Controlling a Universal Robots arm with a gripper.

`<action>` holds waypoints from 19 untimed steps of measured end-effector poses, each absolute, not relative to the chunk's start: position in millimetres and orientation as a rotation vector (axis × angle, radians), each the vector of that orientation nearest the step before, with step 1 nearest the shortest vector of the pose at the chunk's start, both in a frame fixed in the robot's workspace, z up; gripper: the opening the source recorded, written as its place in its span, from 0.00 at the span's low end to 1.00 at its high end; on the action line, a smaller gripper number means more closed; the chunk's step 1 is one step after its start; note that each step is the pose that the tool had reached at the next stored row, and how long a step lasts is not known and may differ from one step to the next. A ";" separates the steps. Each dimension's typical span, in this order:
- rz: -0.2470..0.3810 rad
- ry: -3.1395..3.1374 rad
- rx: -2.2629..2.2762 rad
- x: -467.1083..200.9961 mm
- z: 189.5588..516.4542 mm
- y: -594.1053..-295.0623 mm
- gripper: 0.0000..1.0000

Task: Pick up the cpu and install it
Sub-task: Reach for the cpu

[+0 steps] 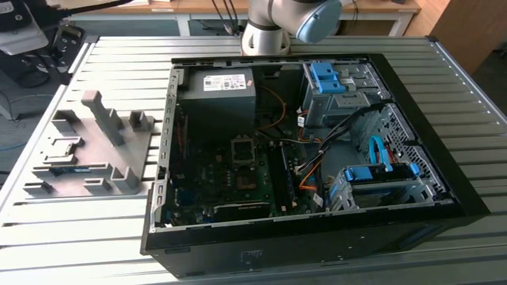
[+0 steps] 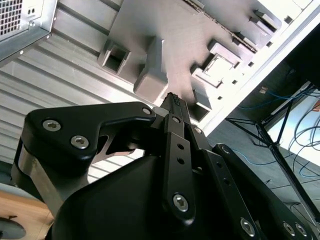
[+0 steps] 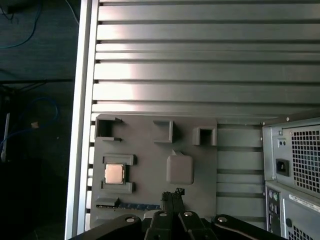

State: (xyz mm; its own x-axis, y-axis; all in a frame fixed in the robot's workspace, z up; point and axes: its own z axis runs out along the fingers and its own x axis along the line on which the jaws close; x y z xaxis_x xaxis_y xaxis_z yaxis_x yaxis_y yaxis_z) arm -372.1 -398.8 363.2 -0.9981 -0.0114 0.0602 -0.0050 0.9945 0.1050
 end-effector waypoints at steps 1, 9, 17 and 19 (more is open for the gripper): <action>-0.162 -3.077 0.013 -374.2 361.4 -398.8 0.10; -0.162 -3.077 0.013 -395.9 346.9 -398.8 0.10; -0.161 -3.075 0.047 -412.5 332.4 -398.8 0.10; -0.160 -3.074 0.071 -413.8 330.1 -398.8 0.10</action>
State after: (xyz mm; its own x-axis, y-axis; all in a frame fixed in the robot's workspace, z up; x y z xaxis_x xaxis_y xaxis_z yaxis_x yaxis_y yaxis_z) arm -413.8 -398.8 330.1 -0.9970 -0.0493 0.0601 -0.0428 0.9936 0.1048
